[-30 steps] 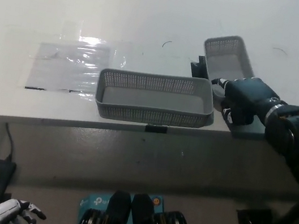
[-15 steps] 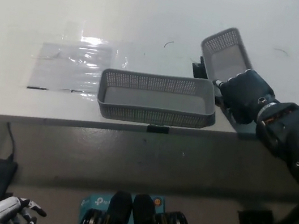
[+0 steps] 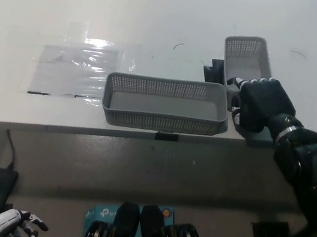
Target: The robot uses its right hand to pick up the grey box kept on the middle on the desk and place it on top of another box next to it in a right angle
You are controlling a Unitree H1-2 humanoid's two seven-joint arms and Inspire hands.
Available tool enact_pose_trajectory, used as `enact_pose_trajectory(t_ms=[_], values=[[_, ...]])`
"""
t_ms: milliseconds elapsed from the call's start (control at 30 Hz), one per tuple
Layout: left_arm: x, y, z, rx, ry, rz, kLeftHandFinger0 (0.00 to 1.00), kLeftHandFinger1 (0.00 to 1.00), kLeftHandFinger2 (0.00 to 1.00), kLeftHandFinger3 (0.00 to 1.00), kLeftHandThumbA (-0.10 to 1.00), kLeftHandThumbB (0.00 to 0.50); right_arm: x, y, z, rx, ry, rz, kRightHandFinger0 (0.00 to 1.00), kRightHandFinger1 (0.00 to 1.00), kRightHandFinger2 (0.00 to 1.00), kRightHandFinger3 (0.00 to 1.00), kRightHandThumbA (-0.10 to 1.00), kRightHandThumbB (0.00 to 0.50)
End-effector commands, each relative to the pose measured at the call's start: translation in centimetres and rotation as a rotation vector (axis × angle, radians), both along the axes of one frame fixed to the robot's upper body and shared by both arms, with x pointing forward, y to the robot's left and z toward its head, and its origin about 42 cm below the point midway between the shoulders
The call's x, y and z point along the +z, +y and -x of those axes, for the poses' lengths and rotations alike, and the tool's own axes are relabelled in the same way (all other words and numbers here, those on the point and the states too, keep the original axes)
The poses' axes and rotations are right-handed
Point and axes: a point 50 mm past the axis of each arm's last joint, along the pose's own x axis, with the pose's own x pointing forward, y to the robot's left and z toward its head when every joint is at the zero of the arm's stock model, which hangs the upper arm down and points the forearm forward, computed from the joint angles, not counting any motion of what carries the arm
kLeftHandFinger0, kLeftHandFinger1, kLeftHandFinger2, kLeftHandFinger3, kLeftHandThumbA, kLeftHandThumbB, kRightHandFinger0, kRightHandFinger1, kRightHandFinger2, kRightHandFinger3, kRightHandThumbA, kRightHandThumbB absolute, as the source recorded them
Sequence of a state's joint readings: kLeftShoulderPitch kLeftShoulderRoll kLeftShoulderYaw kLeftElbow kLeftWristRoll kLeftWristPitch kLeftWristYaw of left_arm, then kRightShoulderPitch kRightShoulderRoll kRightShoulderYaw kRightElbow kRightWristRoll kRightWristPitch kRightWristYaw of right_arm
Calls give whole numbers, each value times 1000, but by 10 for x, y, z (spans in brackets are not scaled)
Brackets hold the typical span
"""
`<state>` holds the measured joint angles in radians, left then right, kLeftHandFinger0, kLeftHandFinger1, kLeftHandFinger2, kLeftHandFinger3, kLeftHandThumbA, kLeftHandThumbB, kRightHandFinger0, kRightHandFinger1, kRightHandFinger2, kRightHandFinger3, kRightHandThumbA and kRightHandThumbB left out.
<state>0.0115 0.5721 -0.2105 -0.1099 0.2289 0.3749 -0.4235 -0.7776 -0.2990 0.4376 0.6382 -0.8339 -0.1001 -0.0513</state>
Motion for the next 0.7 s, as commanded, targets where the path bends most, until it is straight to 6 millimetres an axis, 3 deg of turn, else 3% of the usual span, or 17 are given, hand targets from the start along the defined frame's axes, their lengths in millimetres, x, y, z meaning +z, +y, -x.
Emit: enact_pose_trajectory(t_ms=[0, 300, 467, 667], values=[[13, 8, -2, 1, -44, -42, 410, 436, 576, 687, 307, 329, 22, 11, -1, 40, -96, -256, 0, 38, 286, 0, -100, 183], [11, 8, -2, 11, -40, -24, 414, 440, 585, 689, 302, 327, 24, 8, 1, 27, -117, -350, 0, 0, 267, 1, -100, 211], [11, 7, -1, 11, -44, -30, 411, 434, 574, 685, 285, 327, 22, -1, 1, 33, -129, -351, 0, 59, 371, 66, -100, 217], [10, 9, -2, 19, -39, -27, 407, 435, 573, 690, 278, 330, 25, -10, 0, 32, -157, -327, 0, 71, 382, 92, -100, 248]])
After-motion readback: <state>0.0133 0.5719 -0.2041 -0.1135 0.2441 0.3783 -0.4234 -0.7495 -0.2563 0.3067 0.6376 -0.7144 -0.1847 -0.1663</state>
